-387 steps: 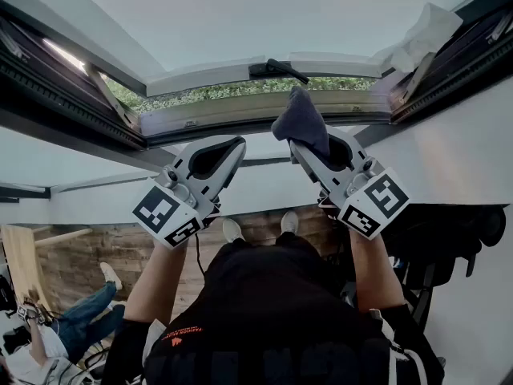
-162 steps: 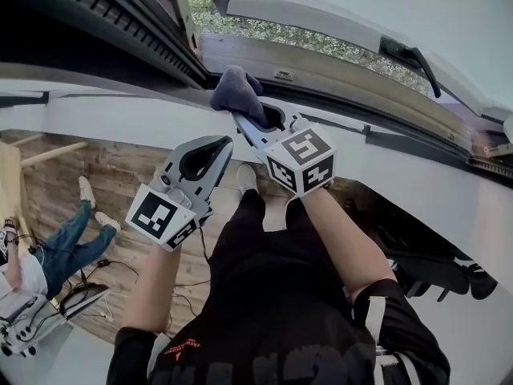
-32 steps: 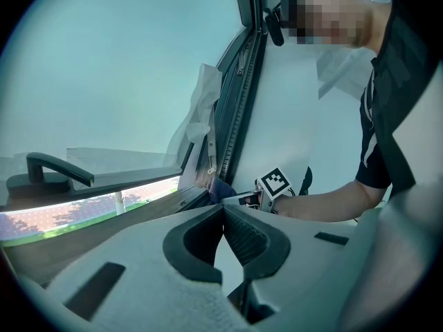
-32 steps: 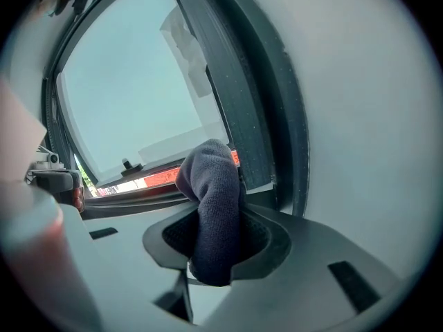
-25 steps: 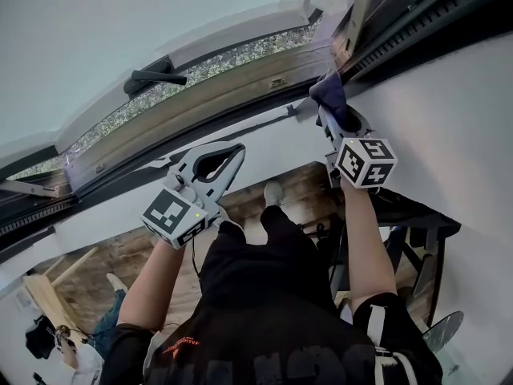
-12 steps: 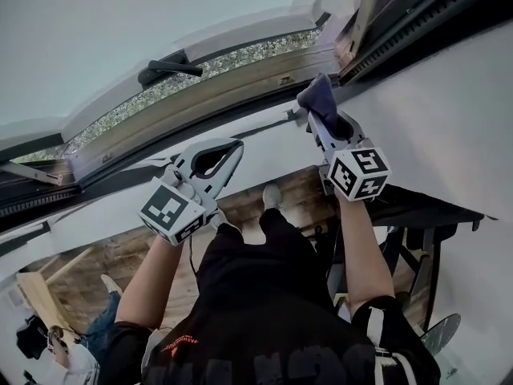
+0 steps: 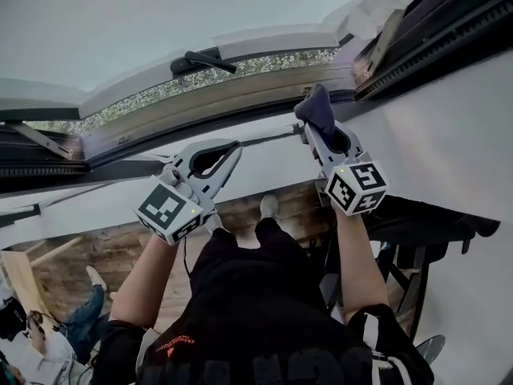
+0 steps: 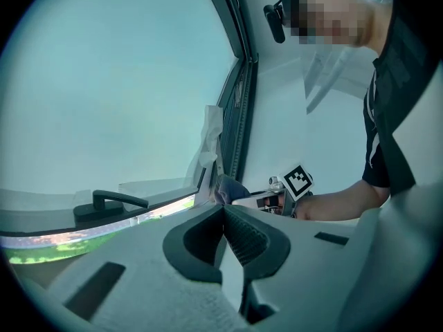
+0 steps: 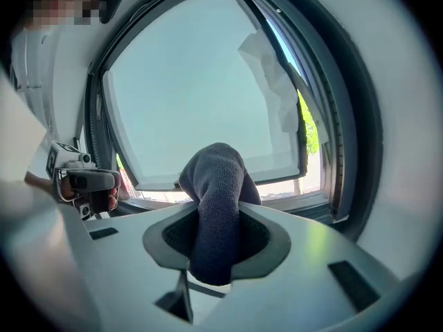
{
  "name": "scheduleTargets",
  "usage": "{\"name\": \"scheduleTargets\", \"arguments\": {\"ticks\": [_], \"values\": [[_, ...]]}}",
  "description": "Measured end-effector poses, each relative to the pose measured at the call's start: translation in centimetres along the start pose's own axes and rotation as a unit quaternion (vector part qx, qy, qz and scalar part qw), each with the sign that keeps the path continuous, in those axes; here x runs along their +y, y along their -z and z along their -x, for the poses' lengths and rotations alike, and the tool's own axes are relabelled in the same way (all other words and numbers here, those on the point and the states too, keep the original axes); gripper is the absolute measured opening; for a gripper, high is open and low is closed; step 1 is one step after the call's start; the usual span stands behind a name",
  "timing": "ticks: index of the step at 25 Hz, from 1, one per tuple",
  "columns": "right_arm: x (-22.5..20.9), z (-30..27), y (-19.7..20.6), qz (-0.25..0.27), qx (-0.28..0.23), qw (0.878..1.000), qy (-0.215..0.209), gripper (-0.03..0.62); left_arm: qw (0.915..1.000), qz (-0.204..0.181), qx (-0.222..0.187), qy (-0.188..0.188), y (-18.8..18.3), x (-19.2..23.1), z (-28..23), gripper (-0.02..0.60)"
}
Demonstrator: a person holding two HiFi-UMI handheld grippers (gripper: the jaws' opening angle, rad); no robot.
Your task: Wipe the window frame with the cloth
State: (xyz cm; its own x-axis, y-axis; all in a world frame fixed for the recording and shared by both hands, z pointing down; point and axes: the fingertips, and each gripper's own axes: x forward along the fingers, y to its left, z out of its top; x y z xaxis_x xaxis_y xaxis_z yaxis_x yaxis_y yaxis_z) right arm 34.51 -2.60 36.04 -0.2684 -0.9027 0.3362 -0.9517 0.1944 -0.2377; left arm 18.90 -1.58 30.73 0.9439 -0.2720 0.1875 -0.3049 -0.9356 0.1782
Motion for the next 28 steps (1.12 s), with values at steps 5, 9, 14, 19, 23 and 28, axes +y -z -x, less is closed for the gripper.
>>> {"name": "scheduleTargets", "arguments": {"ticks": [5,9,14,19,23,28], "values": [[4.1,-0.5,-1.1,0.023,-0.003,0.999,-0.031,0.106,0.9996,-0.005,-0.01,-0.026,-0.8,0.9,3.3,0.02],[7.5,-0.9,-1.9,0.039,-0.006,0.998,-0.057,0.106,0.9988,-0.007,-0.02,-0.043,-1.3,1.5,5.8,0.02],[11.4,-1.2,-2.5,0.054,-0.007,0.995,-0.083,0.106,0.9978,-0.009,-0.028,-0.059,-1.6,1.9,8.8,0.02],[15.2,-1.3,-3.2,0.075,-0.011,0.991,-0.108,0.106,0.9962,-0.015,-0.041,-0.076,-2.2,2.4,11.6,0.02],[18.2,-1.2,-3.7,0.08,-0.018,0.988,-0.13,0.106,0.995,-0.017,-0.048,-0.086,-2.5,2.7,13.5,0.02],[20.8,-1.1,-4.3,0.09,-0.023,0.984,-0.15,0.106,0.9939,-0.015,-0.056,-0.094,-2.5,3.0,15.0,0.02]]}}
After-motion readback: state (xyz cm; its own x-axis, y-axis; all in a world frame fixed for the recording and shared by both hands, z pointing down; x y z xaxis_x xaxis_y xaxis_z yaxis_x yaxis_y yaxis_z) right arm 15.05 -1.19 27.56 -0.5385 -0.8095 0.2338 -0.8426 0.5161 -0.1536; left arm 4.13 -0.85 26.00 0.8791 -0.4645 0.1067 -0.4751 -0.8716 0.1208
